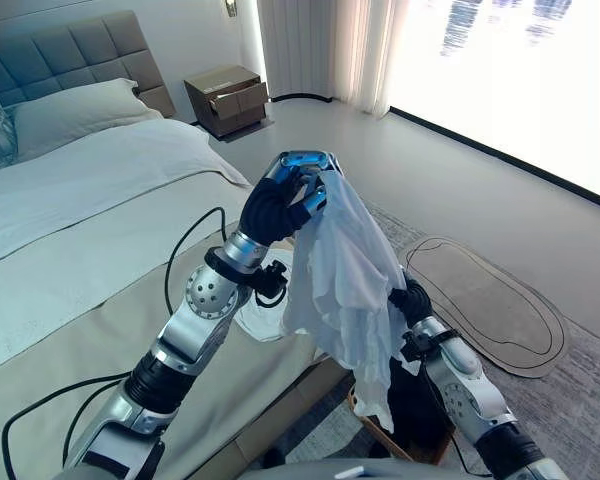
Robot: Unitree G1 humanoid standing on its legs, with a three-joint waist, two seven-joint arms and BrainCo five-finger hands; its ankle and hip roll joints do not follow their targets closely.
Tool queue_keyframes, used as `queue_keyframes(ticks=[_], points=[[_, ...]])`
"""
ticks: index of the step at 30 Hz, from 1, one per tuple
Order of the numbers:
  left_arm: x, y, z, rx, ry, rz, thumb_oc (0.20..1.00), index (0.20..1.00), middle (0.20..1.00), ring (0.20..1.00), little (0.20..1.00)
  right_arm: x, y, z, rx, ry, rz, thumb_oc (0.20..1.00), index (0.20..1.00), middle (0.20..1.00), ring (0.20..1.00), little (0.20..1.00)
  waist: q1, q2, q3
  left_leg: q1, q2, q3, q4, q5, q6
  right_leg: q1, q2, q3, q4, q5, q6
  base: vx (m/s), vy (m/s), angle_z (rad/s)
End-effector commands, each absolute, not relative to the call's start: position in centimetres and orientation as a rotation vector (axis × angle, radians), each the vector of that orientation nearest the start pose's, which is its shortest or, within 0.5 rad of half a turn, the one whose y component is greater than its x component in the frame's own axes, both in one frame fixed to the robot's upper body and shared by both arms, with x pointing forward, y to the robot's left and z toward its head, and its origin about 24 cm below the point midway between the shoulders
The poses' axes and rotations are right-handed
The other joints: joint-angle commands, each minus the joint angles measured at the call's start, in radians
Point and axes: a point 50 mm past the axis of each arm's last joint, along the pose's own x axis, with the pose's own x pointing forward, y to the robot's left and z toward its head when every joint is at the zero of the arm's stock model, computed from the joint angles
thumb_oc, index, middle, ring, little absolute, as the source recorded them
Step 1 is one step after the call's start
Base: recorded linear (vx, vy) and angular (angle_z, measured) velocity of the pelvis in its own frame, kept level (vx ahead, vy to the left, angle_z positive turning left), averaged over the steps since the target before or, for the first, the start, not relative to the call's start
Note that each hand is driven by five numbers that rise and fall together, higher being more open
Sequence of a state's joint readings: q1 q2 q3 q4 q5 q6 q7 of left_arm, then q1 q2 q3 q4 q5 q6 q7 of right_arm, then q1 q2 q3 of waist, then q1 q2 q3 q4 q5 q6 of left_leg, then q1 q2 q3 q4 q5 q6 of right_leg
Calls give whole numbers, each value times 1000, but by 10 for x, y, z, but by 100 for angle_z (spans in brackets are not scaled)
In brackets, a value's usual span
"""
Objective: Pick up clothes into the bucket
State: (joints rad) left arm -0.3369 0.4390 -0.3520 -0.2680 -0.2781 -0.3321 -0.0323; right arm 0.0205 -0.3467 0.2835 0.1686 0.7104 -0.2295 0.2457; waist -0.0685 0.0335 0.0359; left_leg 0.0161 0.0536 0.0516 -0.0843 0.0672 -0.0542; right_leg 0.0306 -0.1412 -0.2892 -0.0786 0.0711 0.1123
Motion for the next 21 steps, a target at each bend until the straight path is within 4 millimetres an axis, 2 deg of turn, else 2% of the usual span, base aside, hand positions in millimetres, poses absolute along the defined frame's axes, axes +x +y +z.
queue_keyframes(ticks=[1, 3, 4, 5, 6, 7, 8, 10, 15, 21], points=[[264, 121, 203, 183, -862, -410, 200, 200, 200, 200, 200, 239, -151, 28, 606, -58, 377, 200, 200, 200, 200, 200, 2, -60, -40, -32, 45, 9, 13, 3, -33, -23, -65, 17, 49, 6, 79, -11, -16, -5], [270, 123, 186, 208, -784, -374, 200, 200, 200, 200, 200, 234, -147, 27, 730, -64, 386, 200, 200, 200, 200, 200, -4, -60, -39, -34, 46, 12, 13, 5, -35, -28, -63, 21, 49, 7, 79, -13, -5, -3], [270, 123, 186, 208, -784, -374, 200, 200, 200, 200, 200, 234, -147, 27, 730, -64, 386, 200, 200, 200, 200, 200, -4, -60, -40, -34, 46, 12, 13, 5, -35, -29, -63, 21, 49, 7, 79, 0, 0, 0], [274, 127, 170, 220, -710, -346, 200, 200, 200, 200, 200, 228, -145, 24, 799, -65, 373, 200, 200, 200, 200, 200, -9, -60, -37, -37, 47, 14, 12, 7, -35, -33, -61, 26, 48, 8, 78, 0, 0, 0], [276, 128, 162, 207, -672, -341, 200, 200, 200, 200, 200, 227, -145, 24, 824, -69, 365, 200, 200, 200, 200, 200, -11, -61, -36, -38, 47, 15, 12, 7, -35, -35, -60, 28, 49, 9, 78, 0, 0, 0], [278, 129, 150, 168, -611, -338, 862, 862, 862, 862, 862, 224, -145, 25, 860, -75, 360, 200, 200, 200, 200, 200, -16, -60, -36, -40, 47, 18, 12, 8, -35, -38, -60, 32, 48, 10, 78, 0, 0, 0], [279, 131, 143, 154, -580, -331, 1000, 1000, 1000, 1000, 1000, 222, -144, 25, 877, -80, 363, 200, 200, 200, 200, 200, -18, -60, -34, -41, 47, 19, 12, 8, -35, -40, -60, 34, 49, 11, 77, -16, -5, -4], [279, 133, 126, 109, -497, -332, 1000, 1000, 1000, 1000, 1000, 219, -147, 25, 890, -84, 343, 200, 200, 200, 200, 200, -23, -60, -33, -42, 46, 21, 13, 7, -33, -43, -60, 36, 49, 13, 77, -9, -7, -6], [273, 143, 98, 13, -372, -300, 1000, 1000, 1000, 1000, 1000, 218, -158, 26, 899, -120, 268, 200, 200, 200, 200, 200, -27, -60, -30, -45, 44, 23, 14, 7, -31, -48, -61, 42, 48, 15, 76, 0, -3, -8], [258, 162, 72, -19, -271, -251, 1000, 1000, 1000, 1000, 1000, 222, -186, 32, 901, -226, 91, 200, 200, 200, 200, 200, -24, -61, -29, -46, 44, 23, 15, 3, -28, -49, -61, 43, 47, 16, 76, 1, 0, -1]])
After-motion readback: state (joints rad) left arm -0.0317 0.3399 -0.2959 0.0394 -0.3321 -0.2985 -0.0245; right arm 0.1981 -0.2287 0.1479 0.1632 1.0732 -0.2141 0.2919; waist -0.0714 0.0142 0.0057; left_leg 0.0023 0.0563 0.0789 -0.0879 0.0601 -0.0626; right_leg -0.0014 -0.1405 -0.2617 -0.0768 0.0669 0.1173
